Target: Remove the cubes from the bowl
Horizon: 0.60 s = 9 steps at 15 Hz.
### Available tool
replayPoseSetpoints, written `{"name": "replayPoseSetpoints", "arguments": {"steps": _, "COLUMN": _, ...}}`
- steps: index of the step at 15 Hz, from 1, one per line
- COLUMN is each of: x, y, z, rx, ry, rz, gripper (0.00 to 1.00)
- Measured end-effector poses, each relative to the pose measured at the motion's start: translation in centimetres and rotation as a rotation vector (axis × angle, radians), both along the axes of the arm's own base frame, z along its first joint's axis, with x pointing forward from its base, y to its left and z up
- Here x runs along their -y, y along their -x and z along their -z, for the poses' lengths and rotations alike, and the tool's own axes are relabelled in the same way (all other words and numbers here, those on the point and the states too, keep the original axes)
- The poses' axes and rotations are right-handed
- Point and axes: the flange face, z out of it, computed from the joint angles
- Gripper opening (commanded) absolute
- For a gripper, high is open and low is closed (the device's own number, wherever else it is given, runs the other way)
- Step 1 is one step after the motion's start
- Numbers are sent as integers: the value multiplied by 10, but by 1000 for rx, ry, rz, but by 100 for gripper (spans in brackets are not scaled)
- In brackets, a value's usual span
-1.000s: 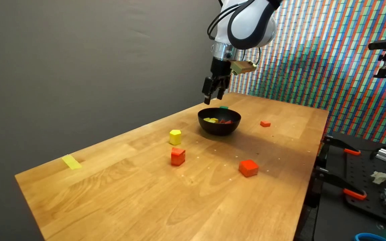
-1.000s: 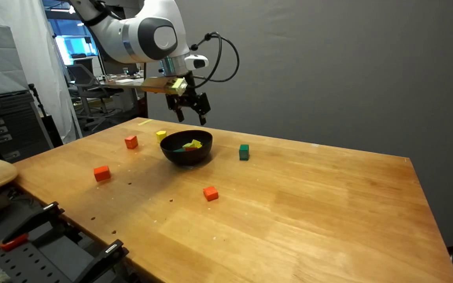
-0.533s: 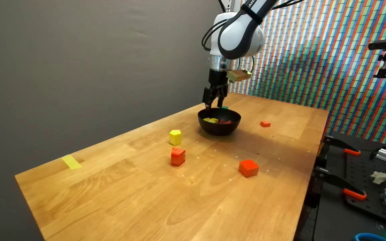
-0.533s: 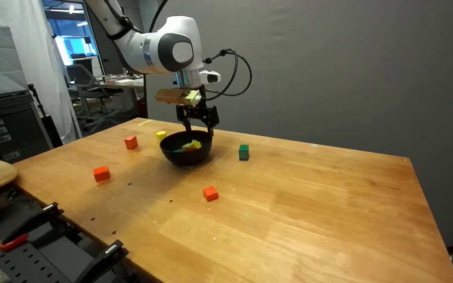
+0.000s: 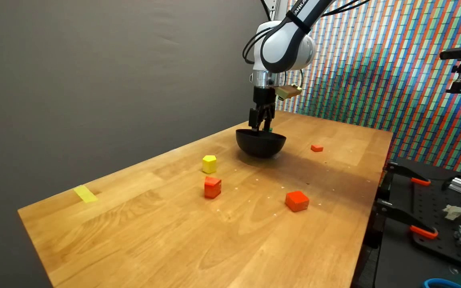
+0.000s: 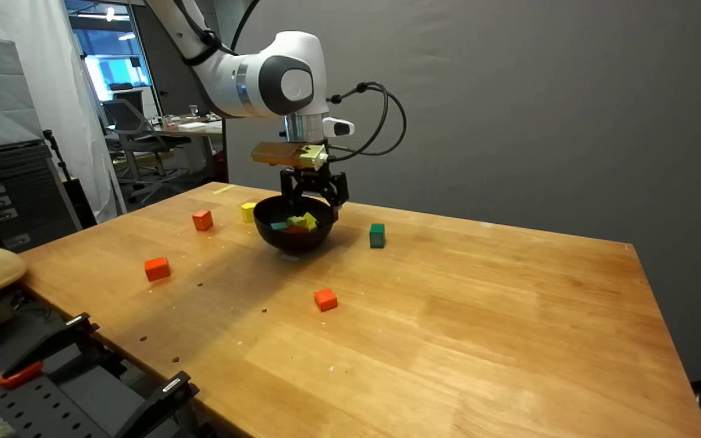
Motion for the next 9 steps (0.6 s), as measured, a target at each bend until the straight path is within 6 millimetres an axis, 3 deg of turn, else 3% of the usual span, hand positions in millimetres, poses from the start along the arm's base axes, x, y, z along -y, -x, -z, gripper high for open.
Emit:
{"name": "replayPoseSetpoints", "arguments": {"steps": 2, "x": 0, "y": 1, "z": 1, "rx": -16, "ry": 0, "rz": -21, "gripper": 85}}
{"name": "replayPoseSetpoints", "arguments": {"steps": 9, "x": -16, "y": 2, "z": -1, "rx": -66, "ry": 24, "rz": -106, "gripper": 90}}
